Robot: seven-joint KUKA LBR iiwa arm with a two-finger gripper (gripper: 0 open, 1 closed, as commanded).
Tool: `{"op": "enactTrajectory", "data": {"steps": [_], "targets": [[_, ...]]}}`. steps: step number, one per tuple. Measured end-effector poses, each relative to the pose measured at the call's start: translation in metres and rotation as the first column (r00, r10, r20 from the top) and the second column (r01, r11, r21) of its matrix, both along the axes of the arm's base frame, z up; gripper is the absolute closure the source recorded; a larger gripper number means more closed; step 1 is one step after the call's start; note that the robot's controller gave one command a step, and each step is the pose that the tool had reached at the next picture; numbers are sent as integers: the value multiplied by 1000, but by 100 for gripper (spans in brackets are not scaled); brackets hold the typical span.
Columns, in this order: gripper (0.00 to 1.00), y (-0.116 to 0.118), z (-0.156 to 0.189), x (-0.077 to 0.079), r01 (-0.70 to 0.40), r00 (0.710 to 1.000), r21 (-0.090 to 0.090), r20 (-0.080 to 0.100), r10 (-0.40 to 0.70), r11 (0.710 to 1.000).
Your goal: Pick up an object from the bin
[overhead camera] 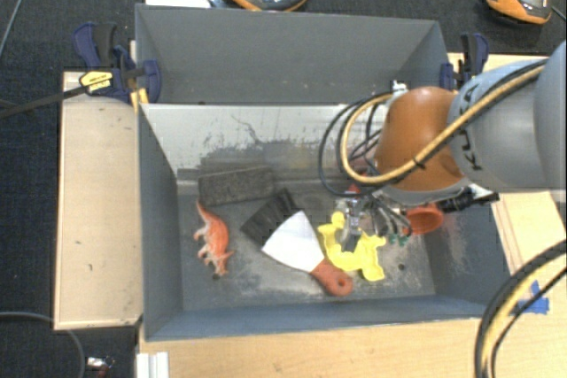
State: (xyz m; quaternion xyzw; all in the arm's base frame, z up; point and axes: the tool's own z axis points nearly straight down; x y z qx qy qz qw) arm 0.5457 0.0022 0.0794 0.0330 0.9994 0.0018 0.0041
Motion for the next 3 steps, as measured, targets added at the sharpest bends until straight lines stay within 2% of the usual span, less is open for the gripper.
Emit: {"op": "enactTrajectory", "data": {"steps": [2,3], "targets": [[100,0,10,-2,1,1000,0,-4,-1,1000],[100,0,41,-3,1,1000,0,-9,-1,1000]]}}
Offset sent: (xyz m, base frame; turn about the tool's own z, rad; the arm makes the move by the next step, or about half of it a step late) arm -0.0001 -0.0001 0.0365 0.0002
